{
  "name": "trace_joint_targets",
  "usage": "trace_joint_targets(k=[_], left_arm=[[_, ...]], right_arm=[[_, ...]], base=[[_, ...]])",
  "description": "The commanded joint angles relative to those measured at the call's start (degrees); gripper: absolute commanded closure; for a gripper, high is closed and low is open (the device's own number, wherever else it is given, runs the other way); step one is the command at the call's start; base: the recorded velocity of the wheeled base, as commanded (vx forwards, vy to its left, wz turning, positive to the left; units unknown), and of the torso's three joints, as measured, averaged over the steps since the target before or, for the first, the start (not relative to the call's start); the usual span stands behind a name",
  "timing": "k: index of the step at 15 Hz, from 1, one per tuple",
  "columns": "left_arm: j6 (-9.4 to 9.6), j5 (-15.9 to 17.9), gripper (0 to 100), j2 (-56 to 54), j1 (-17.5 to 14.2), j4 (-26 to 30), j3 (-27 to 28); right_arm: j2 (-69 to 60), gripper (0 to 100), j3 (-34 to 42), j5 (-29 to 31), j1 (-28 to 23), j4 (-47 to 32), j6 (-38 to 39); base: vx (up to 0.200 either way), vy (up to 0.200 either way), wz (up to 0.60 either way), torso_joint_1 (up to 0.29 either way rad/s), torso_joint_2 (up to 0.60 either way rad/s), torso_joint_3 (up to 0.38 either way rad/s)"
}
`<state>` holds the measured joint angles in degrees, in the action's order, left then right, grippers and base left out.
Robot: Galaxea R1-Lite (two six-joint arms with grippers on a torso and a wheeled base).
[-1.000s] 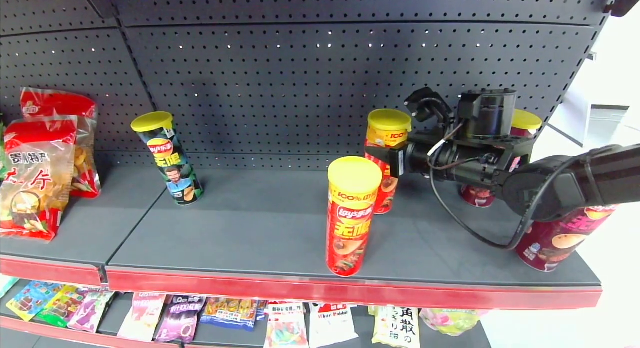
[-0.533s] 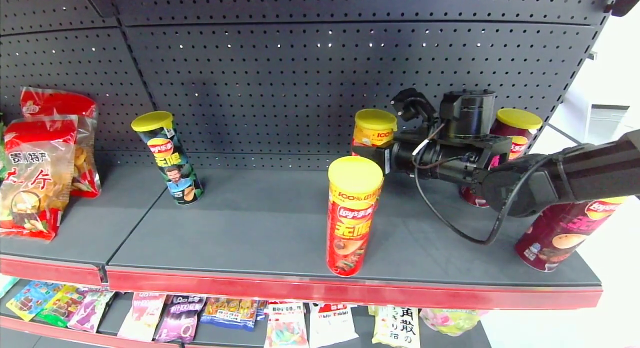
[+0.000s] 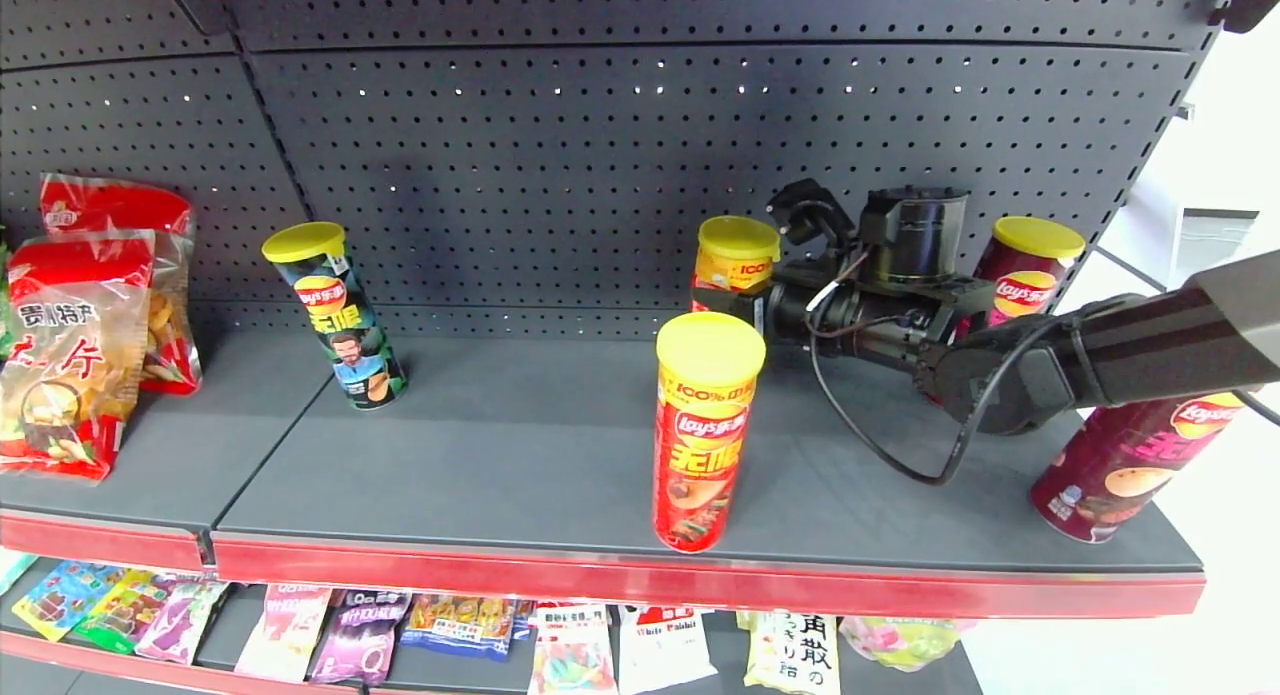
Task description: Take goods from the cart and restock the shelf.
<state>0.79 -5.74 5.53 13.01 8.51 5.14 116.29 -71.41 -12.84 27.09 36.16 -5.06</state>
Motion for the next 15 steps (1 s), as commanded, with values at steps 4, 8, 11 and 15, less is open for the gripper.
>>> trace_joint_targets(k=[4,8,11,15], left_arm=[[0.0,0.0,0,0.2,0.0,0.0,0.0],[0.0,-0.1,0,0.2,0.0,0.0,0.0],[0.0,0.0,0,0.2,0.0,0.0,0.0],[0.0,0.0,0,0.2,0.0,0.0,0.0]], right_arm=[[0.4,100,0.3,0.1,0.1,0.1,0.0],[0.5,100,0.7,0.2,0.2,0.1,0.0],[-0.1,0,0.8,0.3,0.2,0.1,0.0],[-3.3,0,4.0,1.8,0.2,0.1,0.1]], base=[[0.0,0.0,0.0,0.0,0.0,0.0],[0.0,0.0,0.0,0.0,0.0,0.0],[0.0,0.0,0.0,0.0,0.0,0.0],[0.0,0.0,0.0,0.0,0.0,0.0]])
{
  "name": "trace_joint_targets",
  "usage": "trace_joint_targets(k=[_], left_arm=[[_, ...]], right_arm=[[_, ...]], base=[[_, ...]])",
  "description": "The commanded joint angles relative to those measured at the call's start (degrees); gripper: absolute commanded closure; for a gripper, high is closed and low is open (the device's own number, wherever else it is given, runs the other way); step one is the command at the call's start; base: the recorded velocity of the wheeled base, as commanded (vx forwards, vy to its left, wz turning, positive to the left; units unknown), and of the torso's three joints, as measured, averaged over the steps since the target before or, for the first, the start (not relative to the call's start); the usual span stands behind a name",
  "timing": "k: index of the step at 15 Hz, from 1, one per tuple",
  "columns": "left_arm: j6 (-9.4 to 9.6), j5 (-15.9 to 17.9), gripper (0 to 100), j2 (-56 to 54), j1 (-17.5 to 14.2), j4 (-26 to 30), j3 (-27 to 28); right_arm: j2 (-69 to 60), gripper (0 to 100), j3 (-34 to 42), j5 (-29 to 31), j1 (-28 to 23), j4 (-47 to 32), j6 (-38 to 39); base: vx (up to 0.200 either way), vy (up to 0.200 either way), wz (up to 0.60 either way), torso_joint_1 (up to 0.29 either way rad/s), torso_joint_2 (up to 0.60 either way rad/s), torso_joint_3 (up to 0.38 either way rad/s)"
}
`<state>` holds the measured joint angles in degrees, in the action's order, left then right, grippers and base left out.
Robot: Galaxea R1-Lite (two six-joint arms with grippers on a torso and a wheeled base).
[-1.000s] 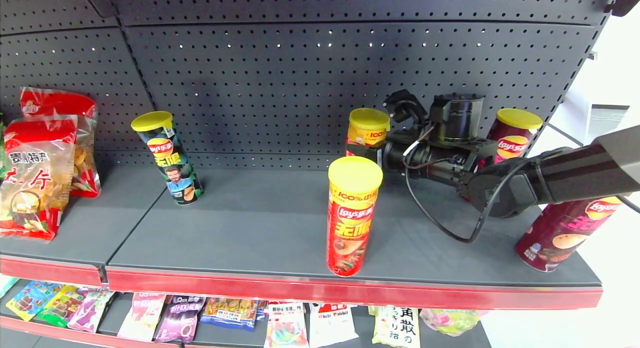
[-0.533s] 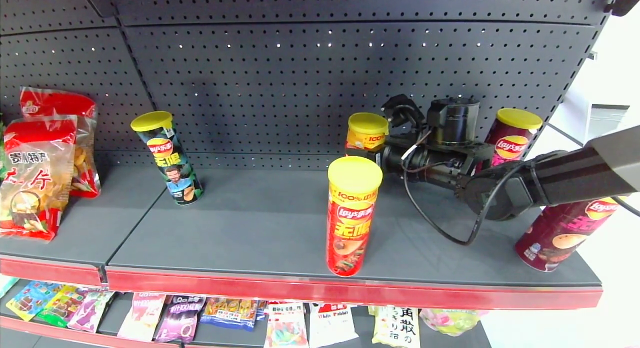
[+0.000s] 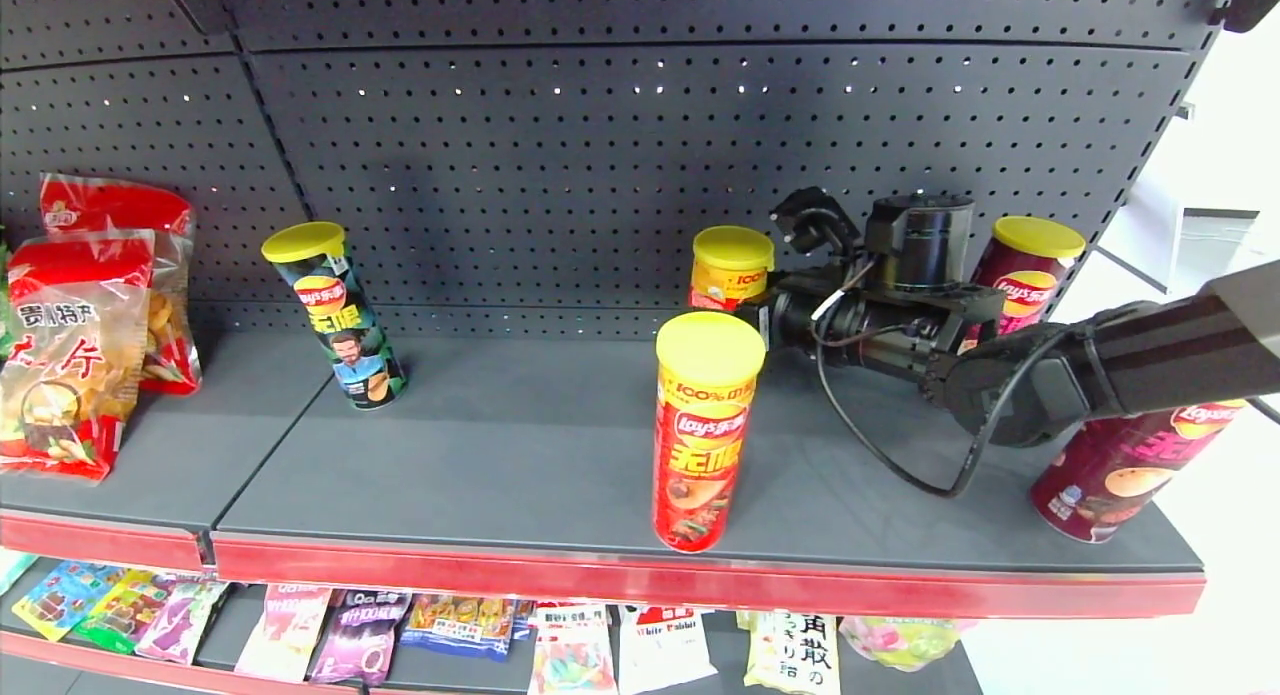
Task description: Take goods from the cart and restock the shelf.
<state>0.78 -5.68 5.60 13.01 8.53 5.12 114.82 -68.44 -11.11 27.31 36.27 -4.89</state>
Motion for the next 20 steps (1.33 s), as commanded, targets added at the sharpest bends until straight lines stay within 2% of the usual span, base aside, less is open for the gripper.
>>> trace_joint_targets(k=[1,6,13,20], left_arm=[[0.01,0.1,0,0.1,0.0,0.0,0.0],[-0.08,0.2,0,0.1,0.0,0.0,0.0],[-0.16,1.3,0,0.1,0.0,0.0,0.0],[-0.25,2.6,0,0.2,0.0,0.0,0.1]], right_arm=[[-3.0,0,2.5,0.6,-0.1,0.0,0.1],[-8.2,0,8.3,3.4,-0.4,-0.1,0.1],[-19.4,0,21.4,8.1,-0.6,-0.1,0.1],[-28.6,0,31.2,8.5,0.0,-0.5,0.2]], base=[[0.0,0.0,0.0,0.0,0.0,0.0],[0.0,0.0,0.0,0.0,0.0,0.0],[0.0,0.0,0.0,0.0,0.0,0.0],[0.0,0.0,0.0,0.0,0.0,0.0]])
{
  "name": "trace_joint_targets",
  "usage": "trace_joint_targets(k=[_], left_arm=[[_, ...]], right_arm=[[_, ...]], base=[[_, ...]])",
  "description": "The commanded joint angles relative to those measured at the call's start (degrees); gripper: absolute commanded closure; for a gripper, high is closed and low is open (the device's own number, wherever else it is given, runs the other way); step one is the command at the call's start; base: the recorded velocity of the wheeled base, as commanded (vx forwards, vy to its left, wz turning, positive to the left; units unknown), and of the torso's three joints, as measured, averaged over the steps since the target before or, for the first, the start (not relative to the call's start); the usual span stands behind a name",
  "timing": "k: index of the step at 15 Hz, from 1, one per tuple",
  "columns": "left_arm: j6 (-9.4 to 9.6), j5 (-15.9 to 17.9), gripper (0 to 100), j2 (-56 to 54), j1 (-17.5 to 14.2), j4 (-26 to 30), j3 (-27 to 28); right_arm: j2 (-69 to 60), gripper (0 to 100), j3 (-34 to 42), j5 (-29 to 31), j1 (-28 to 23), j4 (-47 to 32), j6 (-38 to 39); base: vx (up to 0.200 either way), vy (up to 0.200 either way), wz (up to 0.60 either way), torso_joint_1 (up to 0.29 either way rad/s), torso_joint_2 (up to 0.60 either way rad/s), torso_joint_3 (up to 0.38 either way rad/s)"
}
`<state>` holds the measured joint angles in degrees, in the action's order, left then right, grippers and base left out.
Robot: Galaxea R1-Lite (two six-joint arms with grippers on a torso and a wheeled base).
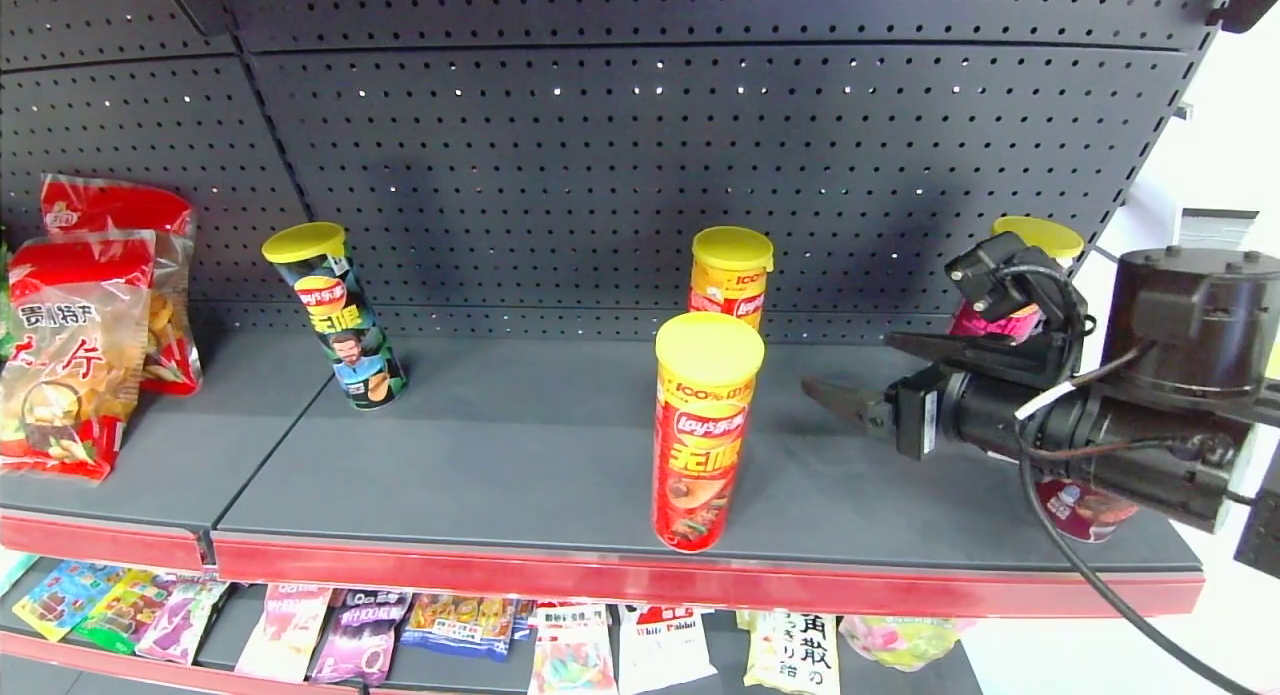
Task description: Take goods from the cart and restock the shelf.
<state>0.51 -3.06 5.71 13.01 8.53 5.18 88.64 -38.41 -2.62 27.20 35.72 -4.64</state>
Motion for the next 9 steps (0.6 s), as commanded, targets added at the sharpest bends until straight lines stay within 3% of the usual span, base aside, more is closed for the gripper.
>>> trace_joint_targets(k=[1,9], left_arm=[[0.02,0.0,0,0.1,0.0,0.0,0.0],[0.02,0.9,0,2.8,0.2,0.0,0.0]], right_arm=[[-4.0,0,2.6,0.0,0.3,0.1,0.0],[-22.7,0,20.6,-0.2,0.8,-0.5,-0.1]], base=[[0.0,0.0,0.0,0.0,0.0,0.0],[0.0,0.0,0.0,0.0,0.0,0.0]])
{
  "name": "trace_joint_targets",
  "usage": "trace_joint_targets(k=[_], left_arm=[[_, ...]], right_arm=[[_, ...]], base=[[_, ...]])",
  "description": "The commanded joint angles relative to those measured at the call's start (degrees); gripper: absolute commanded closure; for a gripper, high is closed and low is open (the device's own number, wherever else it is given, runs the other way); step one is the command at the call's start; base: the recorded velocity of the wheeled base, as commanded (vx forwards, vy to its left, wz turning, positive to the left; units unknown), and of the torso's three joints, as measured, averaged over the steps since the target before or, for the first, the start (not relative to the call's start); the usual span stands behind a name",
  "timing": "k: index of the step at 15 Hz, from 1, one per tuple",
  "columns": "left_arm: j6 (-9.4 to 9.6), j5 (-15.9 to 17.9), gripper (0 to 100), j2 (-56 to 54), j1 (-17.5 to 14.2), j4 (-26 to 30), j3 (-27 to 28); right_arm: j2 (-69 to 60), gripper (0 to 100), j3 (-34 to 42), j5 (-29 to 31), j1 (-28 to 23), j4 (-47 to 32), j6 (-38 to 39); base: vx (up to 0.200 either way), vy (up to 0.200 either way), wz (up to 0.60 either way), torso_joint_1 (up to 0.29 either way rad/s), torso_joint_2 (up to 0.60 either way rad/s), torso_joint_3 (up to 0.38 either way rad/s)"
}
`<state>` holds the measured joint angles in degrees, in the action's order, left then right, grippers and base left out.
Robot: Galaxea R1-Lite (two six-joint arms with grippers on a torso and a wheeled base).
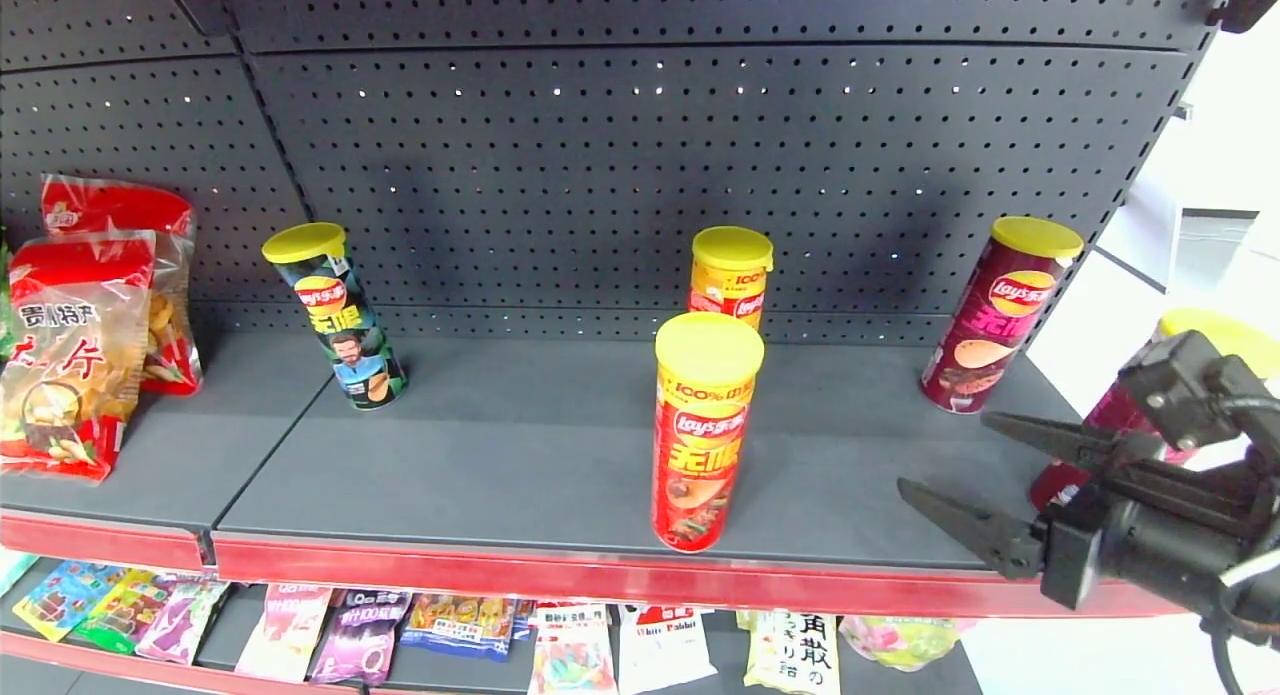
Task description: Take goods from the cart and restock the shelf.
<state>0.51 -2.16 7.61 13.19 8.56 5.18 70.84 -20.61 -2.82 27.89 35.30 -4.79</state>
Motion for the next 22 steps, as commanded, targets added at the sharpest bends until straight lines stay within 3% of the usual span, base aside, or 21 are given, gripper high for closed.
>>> trace_joint_targets(k=[1,4,7,10,14,19,22], left_arm=[[0.02,0.0,0,1.0,0.0,0.1,0.0],[0.1,0.0,0,1.4,0.4,0.0,0.0],[0.28,0.0,0,3.8,0.5,0.1,0.1],[0.28,-0.7,0,8.7,0.1,0.1,0.6],[0.19,0.8,0,19.7,0.2,0.1,9.4],[0.19,1.6,0,20.0,0.2,0.1,9.9],[0.28,1.3,0,20.3,0.2,0.1,10.3]], right_arm=[[-6.0,0,4.1,0.1,0.0,-0.4,0.0],[-13.5,0,5.3,0.5,-5.5,-7.7,0.0],[-22.6,0,5.2,2.3,-19.5,-17.6,0.0],[-33.6,0,5.2,2.2,-27.2,-29.6,0.0],[-43.7,0,3.3,2.4,-28.2,-45.1,-1.1],[-43.9,0,3.0,2.7,-28.5,-46.0,-3.4],[-43.9,0,3.4,3.3,-28.4,-46.0,-4.3]], base=[[0.0,0.0,0.0,0.0,0.0,0.0],[0.0,0.0,0.0,0.0,0.0,0.0],[0.0,0.0,0.0,0.0,0.0,0.0],[0.0,0.0,0.0,0.0,0.0,0.0],[0.0,0.0,0.0,0.0,0.0,0.0],[0.0,0.0,0.0,0.0,0.0,0.0],[0.0,0.0,-0.6,-0.001,0.0,0.002]])
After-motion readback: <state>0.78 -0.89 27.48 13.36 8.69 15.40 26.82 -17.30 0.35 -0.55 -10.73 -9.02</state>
